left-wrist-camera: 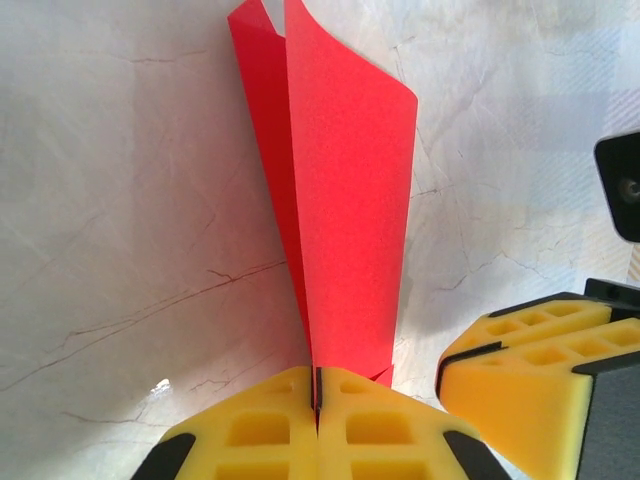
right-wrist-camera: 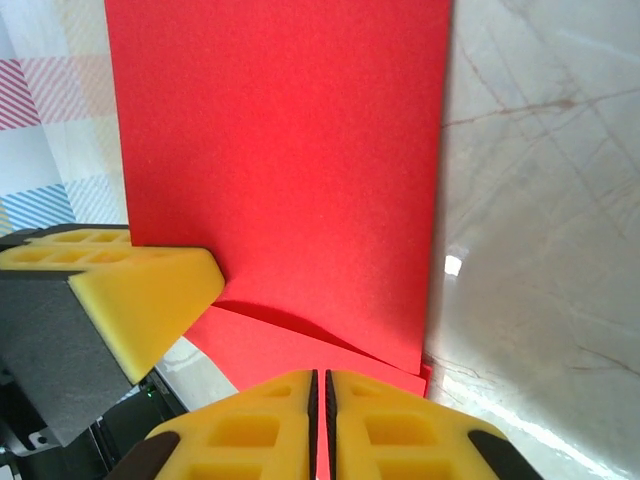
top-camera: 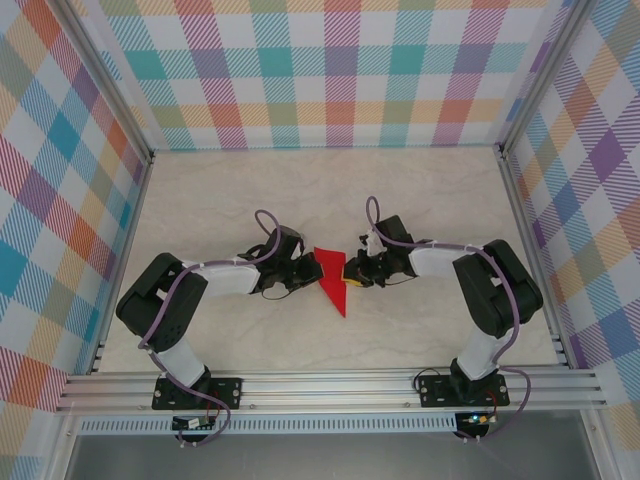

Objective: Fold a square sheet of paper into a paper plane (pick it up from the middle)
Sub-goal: Fold the wing for the fifth time at the center of the table.

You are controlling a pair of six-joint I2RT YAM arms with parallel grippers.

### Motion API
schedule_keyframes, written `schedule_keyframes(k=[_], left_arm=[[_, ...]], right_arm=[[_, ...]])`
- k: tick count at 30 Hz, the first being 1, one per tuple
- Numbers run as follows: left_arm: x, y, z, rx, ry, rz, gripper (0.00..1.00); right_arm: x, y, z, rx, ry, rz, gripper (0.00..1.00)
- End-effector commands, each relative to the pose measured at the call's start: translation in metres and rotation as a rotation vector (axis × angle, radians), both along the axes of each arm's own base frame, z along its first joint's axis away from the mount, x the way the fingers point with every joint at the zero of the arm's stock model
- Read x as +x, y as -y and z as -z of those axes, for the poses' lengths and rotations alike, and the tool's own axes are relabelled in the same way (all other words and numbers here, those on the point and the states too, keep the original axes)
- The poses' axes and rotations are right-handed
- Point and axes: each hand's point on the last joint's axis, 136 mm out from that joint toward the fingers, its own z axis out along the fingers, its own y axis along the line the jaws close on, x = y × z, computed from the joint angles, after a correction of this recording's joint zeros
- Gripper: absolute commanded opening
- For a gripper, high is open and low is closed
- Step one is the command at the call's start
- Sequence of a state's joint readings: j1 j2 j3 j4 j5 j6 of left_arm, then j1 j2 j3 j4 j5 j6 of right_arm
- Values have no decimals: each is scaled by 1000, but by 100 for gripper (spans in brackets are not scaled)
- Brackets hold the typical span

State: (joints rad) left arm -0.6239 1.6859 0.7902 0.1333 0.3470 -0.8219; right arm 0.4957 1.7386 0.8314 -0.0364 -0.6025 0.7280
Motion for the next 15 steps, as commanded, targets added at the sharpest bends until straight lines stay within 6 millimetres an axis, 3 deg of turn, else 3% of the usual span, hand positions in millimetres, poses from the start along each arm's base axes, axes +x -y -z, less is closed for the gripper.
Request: schedule_keyframes(k=[1,7,15], left_arm=[[1,-2,-11,-11,16,-26,1],[-2,-2,-12,-9,16,-27,3],[-2,0,-11,20,31,32,24]], right_arm=[[-9,-8,9,8,-35,-24,11],[-9,-3,33,-55,-69,-13,10],[-16,10,51,-140,-82,-27,10]])
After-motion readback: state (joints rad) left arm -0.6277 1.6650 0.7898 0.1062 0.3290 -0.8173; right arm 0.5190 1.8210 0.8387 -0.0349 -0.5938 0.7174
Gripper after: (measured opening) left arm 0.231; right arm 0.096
